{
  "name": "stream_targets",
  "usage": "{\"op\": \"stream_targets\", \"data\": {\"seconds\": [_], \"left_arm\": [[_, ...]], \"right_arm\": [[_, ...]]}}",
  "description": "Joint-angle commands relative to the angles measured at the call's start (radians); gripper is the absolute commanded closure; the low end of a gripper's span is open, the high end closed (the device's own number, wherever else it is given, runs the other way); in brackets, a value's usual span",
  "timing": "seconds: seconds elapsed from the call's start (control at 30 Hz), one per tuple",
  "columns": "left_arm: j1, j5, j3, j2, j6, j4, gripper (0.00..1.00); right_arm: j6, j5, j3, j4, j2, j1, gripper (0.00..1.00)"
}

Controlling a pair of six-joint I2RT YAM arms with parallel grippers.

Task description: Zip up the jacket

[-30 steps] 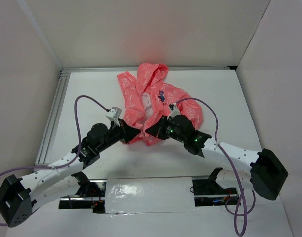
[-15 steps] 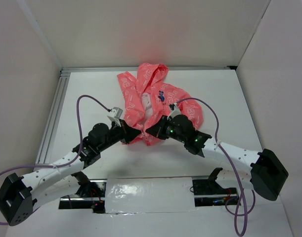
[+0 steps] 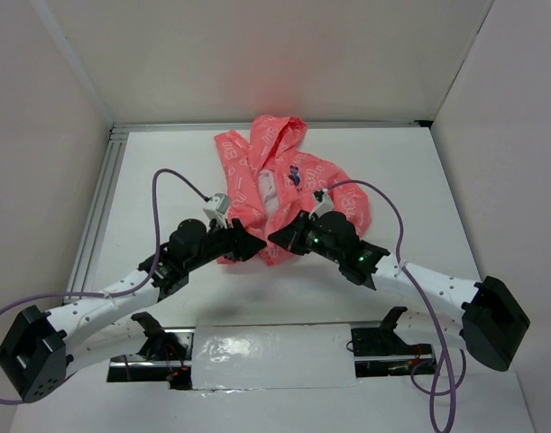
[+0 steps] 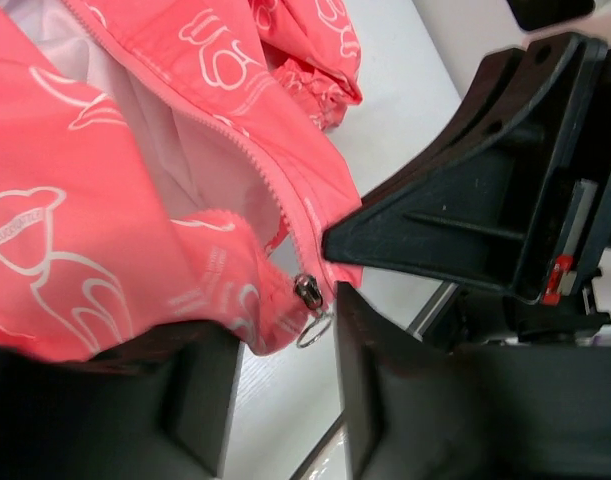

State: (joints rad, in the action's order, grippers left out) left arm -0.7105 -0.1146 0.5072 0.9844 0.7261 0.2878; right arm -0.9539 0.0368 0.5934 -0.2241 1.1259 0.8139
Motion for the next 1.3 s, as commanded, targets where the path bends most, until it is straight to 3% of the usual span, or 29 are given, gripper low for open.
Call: {"op": "stream_targets", "data": {"seconds": [0.0, 0.1, 0.13, 0.33, 0.5, 0.63, 0.7, 0.83, 1.03, 1.27], "left_arm": [[-0.007, -0.046, 0.022, -0.019, 0.019, 0.008, 0.42], [-0.007, -0.046, 0.022, -0.041, 0.029, 0.008, 0.31], [-0.007, -0.046, 0.022, -0.052, 0.029, -0.002, 0.23], [-0.007, -0.017, -0.028, -0.076, 0.093, 0.037, 0.22], [-0.007, -0.040, -0.082, -0.087, 0.142, 0.148, 0.32], [-0.007, -0.040, -0.073, -0.066, 0.142, 0.157, 0.39], [-0.007, -0.040, -0.073, -0.066, 0.142, 0.157, 0.46], [-0.007, -0.020, -0.073, -0.075, 0.154, 0.166, 0.46], [-0.007, -0.001, -0.073, -0.075, 0.163, 0.155, 0.62], [-0.007, 0.018, -0.073, -0.075, 0.164, 0.146, 0.70]], "right_arm": [[-0.011, -0.040, -0.003, -0.063, -0.028, 0.002, 1.00], [-0.011, -0.040, -0.003, -0.063, -0.028, 0.002, 1.00], [-0.011, -0.040, 0.008, -0.063, -0.028, 0.002, 1.00], [-0.011, -0.040, 0.017, -0.063, -0.018, 0.002, 1.00], [-0.002, -0.031, 0.026, -0.054, -0.018, 0.002, 1.00], [-0.002, -0.031, 0.026, -0.054, -0.018, 0.002, 1.00], [-0.002, -0.031, 0.026, -0.054, -0.018, 0.002, 1.00], [-0.002, -0.031, 0.017, -0.063, -0.018, 0.002, 1.00], [-0.002, -0.021, 0.017, -0.063, -0.009, 0.002, 1.00], [-0.002, -0.021, 0.008, -0.063, -0.009, 0.002, 1.00]]}}
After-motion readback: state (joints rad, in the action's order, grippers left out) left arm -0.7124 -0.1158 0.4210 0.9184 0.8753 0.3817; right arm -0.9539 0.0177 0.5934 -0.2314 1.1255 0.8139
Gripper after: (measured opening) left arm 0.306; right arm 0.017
